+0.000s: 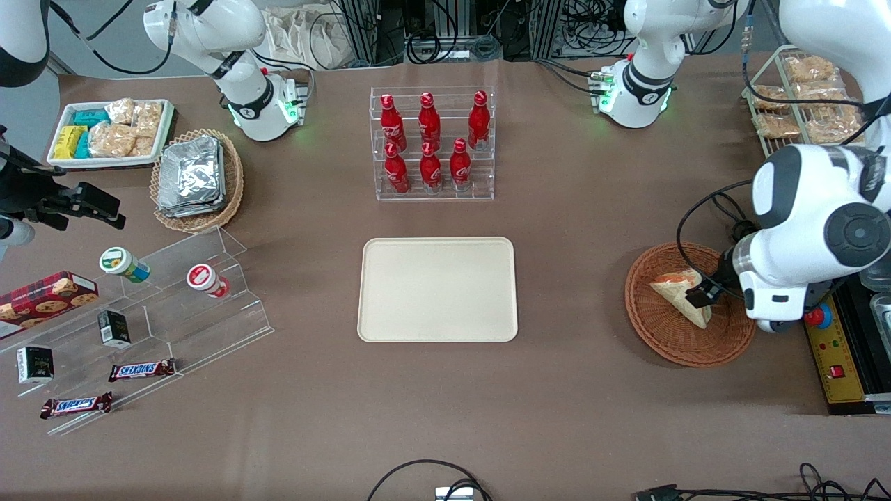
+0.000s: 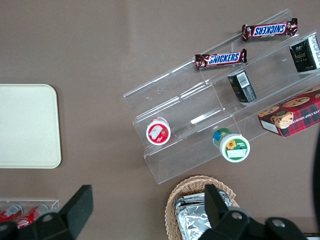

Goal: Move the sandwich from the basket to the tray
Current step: 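Lower the open left gripper over the wrapped sandwich in the basket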

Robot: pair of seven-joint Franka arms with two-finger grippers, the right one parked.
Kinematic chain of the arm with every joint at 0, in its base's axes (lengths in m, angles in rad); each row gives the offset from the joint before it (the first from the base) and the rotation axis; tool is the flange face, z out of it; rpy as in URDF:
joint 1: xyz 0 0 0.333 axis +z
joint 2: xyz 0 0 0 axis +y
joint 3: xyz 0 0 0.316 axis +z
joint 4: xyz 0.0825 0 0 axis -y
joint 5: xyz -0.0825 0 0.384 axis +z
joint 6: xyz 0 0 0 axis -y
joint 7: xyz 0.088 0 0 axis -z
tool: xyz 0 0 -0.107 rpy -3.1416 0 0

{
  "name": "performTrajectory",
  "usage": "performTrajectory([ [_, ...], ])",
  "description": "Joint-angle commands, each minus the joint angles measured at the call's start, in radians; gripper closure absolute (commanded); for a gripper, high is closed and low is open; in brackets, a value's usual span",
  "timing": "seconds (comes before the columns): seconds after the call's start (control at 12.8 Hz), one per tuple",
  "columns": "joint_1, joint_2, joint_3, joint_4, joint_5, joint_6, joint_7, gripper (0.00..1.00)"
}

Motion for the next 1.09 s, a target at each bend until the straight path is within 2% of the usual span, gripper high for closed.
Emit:
performTrajectory([
  [0.0, 0.013, -0.030, 0.001, -0.108, 0.017, 0.081, -0.026, 0.01],
  [0.31, 0.025, 0.016, 0.025, -0.140, 0.034, 0.125, -0.052, 0.01],
  [0.55, 0.025, 0.017, 0.030, -0.217, 0.034, 0.237, -0.052, 0.01],
  [1.02, 0.039, 0.071, 0.035, -0.243, 0.034, 0.322, -0.052, 0.01],
])
